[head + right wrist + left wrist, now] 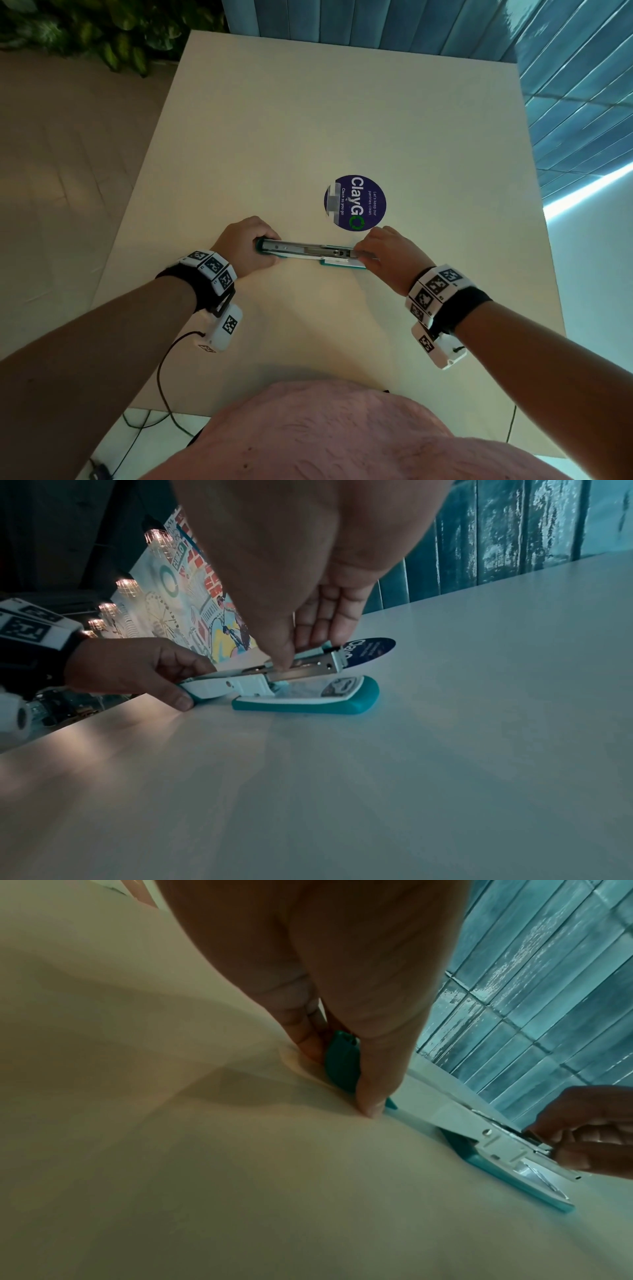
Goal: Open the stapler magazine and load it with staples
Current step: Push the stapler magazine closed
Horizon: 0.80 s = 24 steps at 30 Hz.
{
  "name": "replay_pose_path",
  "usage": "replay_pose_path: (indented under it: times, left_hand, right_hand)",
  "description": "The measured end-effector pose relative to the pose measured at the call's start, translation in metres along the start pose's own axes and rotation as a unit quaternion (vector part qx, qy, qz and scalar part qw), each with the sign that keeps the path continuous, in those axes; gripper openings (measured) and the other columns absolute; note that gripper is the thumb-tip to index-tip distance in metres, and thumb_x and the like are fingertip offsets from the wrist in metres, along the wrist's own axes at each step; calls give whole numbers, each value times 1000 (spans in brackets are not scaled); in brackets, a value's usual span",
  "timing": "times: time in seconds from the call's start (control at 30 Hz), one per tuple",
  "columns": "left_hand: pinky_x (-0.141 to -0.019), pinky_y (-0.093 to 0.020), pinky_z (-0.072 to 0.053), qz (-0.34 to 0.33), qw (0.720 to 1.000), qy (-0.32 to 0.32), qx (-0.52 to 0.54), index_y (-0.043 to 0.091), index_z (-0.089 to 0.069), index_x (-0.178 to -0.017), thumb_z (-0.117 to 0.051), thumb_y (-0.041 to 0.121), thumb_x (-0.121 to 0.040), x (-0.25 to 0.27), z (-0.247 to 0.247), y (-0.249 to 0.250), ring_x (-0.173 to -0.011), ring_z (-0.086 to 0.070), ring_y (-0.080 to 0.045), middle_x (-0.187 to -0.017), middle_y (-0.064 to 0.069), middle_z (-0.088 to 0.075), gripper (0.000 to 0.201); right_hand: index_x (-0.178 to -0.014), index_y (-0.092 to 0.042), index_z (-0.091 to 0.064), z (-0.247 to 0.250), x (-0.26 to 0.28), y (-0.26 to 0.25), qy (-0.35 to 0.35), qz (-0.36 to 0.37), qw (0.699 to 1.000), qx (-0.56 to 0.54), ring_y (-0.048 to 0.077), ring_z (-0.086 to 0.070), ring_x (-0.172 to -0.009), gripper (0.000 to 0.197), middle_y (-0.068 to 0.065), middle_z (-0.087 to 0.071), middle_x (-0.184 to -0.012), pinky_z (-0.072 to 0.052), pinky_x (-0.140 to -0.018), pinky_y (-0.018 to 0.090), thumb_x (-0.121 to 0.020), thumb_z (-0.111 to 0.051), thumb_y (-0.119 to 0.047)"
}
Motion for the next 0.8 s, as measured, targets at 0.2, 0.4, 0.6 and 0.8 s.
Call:
replay_pose_path:
  times: [0.2,0.4,0.6,0.8]
  left_hand:
    - [-65,-10,-37,2,1000,6,0,18,-70,-90,-80,16,-62,0,1,0,-78,-59,-17,-91,-4,-65,30]
    - [-67,-11,-38,5,1000,0,-5,19,-70,-91,-80,17,-62,0,0,0,-79,-59,-18,-92,-4,-65,31]
    - [-71,-26,-44,0,1000,-12,-19,17,-69,-94,-77,17,-65,2,2,5,-81,-59,-20,-93,-6,-63,31]
    - [-75,-30,-51,-11,1000,-11,10,18,-67,-94,-78,13,-64,8,17,11,-82,-61,-20,-90,-4,-66,33]
  right_hand:
    - [-110,-19,-62,0,0,2,4,-1,1000,-4,24,-49,-95,26,11,-60,-100,-43,-81,36,-94,-42,-21]
    - [-104,-21,-64,0,0,10,33,-29,999,-21,23,-51,-94,22,7,-62,-97,-45,-77,33,-88,-49,-23]
    - [-118,-18,-50,0,9,40,84,-92,986,-115,14,-47,-95,52,3,-57,-108,-44,-86,30,-71,-72,-23]
    - [-107,-10,-58,-13,14,53,87,-101,980,-147,19,-50,-87,38,11,-58,-103,-49,-85,37,-71,-71,-10]
Point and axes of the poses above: each hand's wrist, its own x-axis away from the middle knuckle, its own z-axis out of the back of the hand, y = z × x, the point moved 9 cm from there along -x, towards the middle knuckle
